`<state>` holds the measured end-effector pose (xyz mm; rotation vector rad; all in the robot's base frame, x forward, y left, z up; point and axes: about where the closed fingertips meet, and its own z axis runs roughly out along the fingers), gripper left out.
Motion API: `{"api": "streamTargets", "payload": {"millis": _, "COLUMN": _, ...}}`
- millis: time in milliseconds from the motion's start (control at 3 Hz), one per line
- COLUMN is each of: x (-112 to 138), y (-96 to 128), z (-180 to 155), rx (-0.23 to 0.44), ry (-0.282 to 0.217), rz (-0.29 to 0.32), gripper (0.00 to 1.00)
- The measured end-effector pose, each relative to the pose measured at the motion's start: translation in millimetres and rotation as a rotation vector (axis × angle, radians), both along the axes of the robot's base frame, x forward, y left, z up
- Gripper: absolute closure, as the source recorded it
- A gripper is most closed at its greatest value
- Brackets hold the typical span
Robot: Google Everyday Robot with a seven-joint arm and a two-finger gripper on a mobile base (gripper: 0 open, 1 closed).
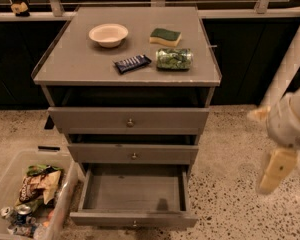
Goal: Close bottom drawer
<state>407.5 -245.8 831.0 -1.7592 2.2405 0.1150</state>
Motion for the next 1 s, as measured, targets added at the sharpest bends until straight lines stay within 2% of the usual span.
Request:
{"api": "streamTargets", "payload": {"millis": 667, "x": -58, "y": -29, "z": -195, "rx": 0.129, "ry": 0.157, "rz": -0.045, "gripper": 0.00}}
{"api": "streamTargets", "payload": {"millis": 1000, "x": -80, "y": -37, "z": -273, "rx": 0.183, "ry": 0.195, "rz": -0.059, "gripper": 0.00}}
